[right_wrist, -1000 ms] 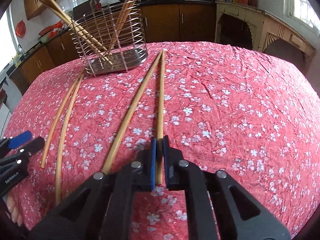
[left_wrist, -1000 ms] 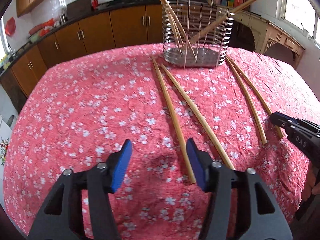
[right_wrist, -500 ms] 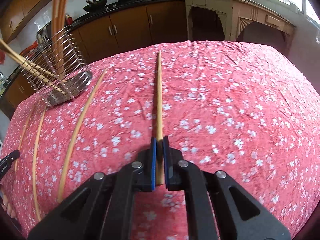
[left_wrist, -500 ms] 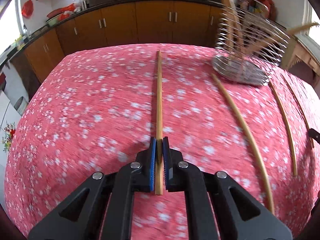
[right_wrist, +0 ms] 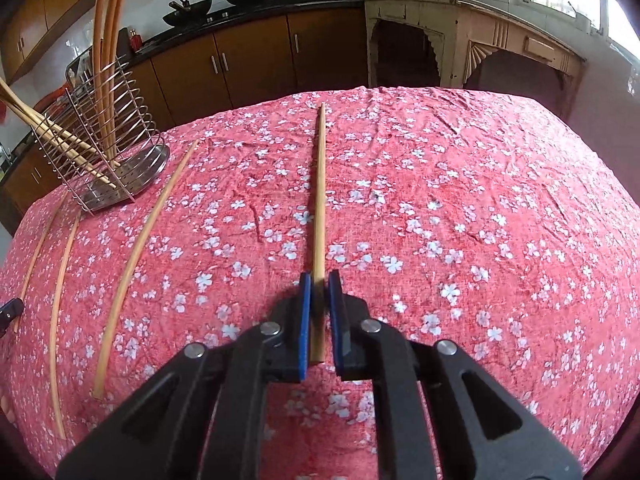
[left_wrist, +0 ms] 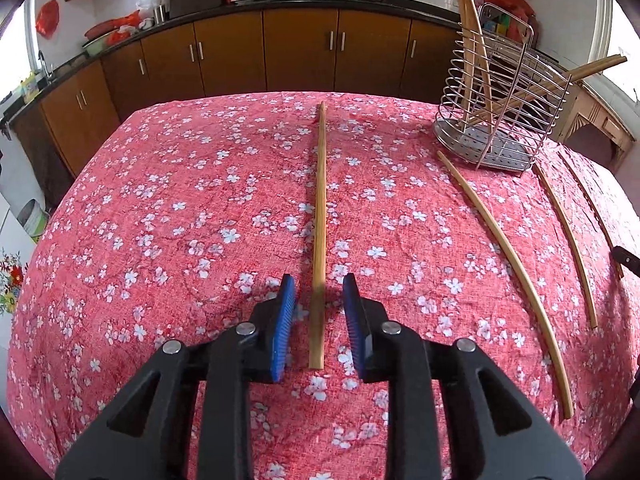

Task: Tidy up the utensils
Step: 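Lift the chopstick upright with the right tool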

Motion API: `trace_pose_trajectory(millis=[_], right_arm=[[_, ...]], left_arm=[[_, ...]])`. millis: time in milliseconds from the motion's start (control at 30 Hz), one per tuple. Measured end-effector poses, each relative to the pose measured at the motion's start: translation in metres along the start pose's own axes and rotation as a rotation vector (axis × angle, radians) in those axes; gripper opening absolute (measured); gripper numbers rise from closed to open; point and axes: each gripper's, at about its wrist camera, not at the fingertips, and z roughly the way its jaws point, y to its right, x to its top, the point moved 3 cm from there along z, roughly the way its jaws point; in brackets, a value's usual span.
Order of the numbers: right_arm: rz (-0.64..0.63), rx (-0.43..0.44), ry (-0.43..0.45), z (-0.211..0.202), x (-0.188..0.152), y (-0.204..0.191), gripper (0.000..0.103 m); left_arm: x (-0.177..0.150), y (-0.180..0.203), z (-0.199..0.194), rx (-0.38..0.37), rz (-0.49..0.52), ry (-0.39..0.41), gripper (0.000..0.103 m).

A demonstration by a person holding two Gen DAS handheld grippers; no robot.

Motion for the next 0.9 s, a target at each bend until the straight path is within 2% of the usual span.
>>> trace_pose_trajectory(millis=[167,433,533,667,767,900], right_arm=[[-0.005,-0.001,-0.003,-0.003,-0.001,0.001,0.011],[-0.038,-0.013,-0.004,-0.013,-0.015,-0.003,0.011],[-0.044,-0.018,-0.004,-0.016,-0.017,-0.003,0.008],[-0.028,-0.001,-0.01,-0.023,-0.021,0.0,0.008],[-0.06,-0.01,0.035,-0.041,-0.022,-0.002,0.008],[-0.083,-0.001,0.121,-0.079,-0.013,-0.005,0.008]], left_arm=[[-0.002,0.008,-0.003,0.027,0.032,-0.003,0.029],[-0.01,0.012,-0.011,0.039,0.046,-0.004,0.029],[-0.015,0.012,-0.015,0.047,0.043,-0.002,0.008],[-0.02,0.011,-0.021,0.04,0.047,-0.001,0.007],[-0.023,0.008,-0.028,0.025,0.04,0.009,0.007],[-0.018,0.006,-0.053,0.005,0.039,0.067,0.007]])
